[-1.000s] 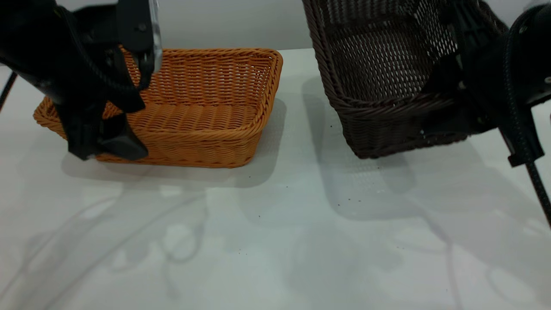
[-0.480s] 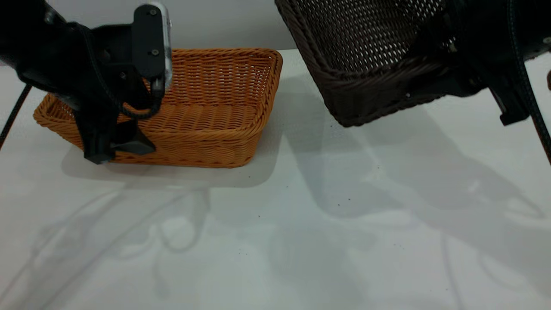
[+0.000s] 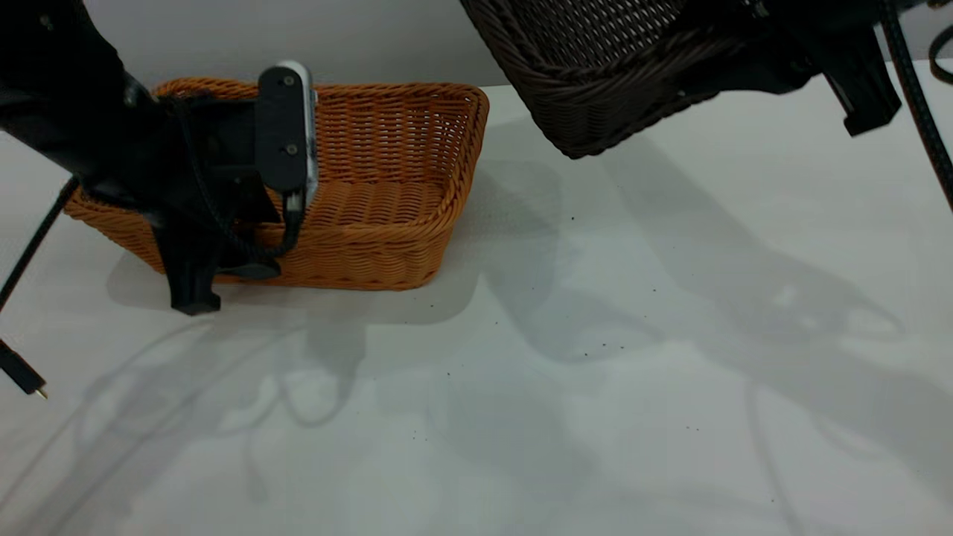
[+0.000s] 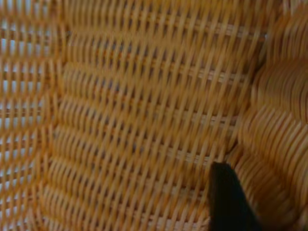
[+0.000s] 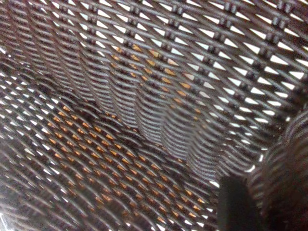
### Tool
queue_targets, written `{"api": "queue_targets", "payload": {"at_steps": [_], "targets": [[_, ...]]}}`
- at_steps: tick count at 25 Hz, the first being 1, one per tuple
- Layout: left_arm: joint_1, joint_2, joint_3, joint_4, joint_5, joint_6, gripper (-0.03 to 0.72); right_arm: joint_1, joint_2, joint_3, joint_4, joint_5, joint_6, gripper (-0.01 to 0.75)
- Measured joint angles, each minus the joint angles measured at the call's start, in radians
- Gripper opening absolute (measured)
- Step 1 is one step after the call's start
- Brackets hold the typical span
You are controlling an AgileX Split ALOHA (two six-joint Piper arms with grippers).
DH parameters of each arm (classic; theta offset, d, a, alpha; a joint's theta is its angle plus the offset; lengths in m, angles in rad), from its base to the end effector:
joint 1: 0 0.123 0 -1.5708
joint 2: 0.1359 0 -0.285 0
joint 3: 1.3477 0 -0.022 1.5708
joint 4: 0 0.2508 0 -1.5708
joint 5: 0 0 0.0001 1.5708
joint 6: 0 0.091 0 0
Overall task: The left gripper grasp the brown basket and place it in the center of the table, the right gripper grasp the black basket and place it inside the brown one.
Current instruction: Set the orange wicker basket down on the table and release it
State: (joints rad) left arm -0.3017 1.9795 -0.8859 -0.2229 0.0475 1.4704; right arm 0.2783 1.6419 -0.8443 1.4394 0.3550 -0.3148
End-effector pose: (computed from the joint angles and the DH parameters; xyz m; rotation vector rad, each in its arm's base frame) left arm 0.3295 -0.1036 0.0875 1.8626 1.8975 0.3086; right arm 0.3039 0.1195 0.1963 0.8543 2.3952 1.0452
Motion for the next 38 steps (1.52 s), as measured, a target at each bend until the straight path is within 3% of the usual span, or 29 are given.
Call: {"api": "queue_targets", "payload": {"at_steps": [7,16,21,24,31,38], "targets": [[-0.001,0.018,0.000,-0.002,0.002,0.003,0.090,-0.011,0.000,-0.075,-0.054,0.058,0.007,0.238],[-0.001,-0.026,0.001,-0.013,0.183,0.006,0.091,-0.119,0.000,-0.169,-0.199,0.207,0.095,0.237],[-0.015,-0.101,0.002,-0.122,0.255,0.070,0.091,-0.188,0.000,-0.192,-0.277,0.294,0.095,0.237],[-0.055,-0.141,0.002,-0.232,0.284,0.103,0.091,-0.200,0.001,-0.192,-0.303,0.319,0.095,0.237],[-0.207,-0.140,0.002,-0.481,0.222,0.100,0.091,-0.200,0.001,-0.191,-0.304,0.349,0.092,0.213],[-0.331,-0.127,0.001,-0.529,0.208,0.100,0.091,-0.200,0.001,-0.191,-0.300,0.349,0.092,0.213]]}}
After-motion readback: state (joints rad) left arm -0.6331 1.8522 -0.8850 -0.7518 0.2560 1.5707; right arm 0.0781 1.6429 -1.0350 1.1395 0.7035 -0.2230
